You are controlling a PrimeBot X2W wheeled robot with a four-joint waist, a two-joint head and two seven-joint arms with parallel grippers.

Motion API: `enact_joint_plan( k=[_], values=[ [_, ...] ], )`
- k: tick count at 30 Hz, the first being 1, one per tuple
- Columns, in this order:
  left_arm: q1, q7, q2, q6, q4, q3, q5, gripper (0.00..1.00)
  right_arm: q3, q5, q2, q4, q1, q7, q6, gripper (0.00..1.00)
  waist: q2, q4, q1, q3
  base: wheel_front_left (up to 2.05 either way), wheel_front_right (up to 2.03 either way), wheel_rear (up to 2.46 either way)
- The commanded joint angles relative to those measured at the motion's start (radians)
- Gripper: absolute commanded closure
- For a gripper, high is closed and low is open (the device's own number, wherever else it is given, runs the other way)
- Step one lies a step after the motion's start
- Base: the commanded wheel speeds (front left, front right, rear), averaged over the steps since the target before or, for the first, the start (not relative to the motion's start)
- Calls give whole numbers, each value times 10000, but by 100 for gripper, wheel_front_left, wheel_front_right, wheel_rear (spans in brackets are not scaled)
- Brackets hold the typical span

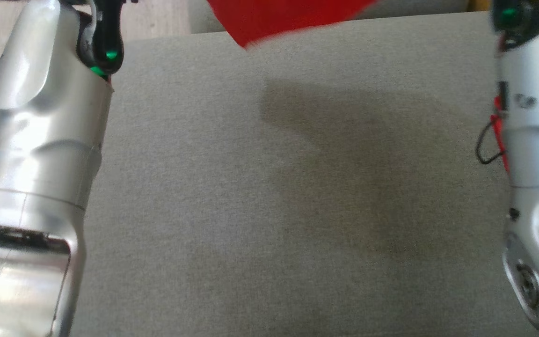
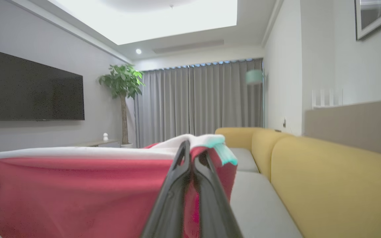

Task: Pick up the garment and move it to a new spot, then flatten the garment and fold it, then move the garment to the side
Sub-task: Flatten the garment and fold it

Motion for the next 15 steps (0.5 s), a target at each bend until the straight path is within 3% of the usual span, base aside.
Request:
enact_joint_plan(
  k=[1, 8, 12, 15],
  values=[
    [-254, -113, 411, 171, 481, 511, -92, 100, -2, 82, 176, 446, -248, -216, -9, 100, 0, -74, 0, -47, 0, 0, 0],
    [880, -230, -243, 184, 3777, 705, -504, 100, 1372, 1089, 480, 3930, 546, -832, -9, 100, 0, -149, 0, 270, 0, 0, 0],
    [1990, -257, -577, -20, 4743, 674, -723, 100, 2766, 2382, 488, 4833, 1865, -993, -9, 100, 0, -108, 0, 600, 0, 0, 0],
    [2706, -279, -700, -102, 4941, 466, -664, 100, 3258, 3024, 489, 5073, 2738, -1457, -9, 100, 0, -69, 0, 703, 0, 0, 0]
  ],
)
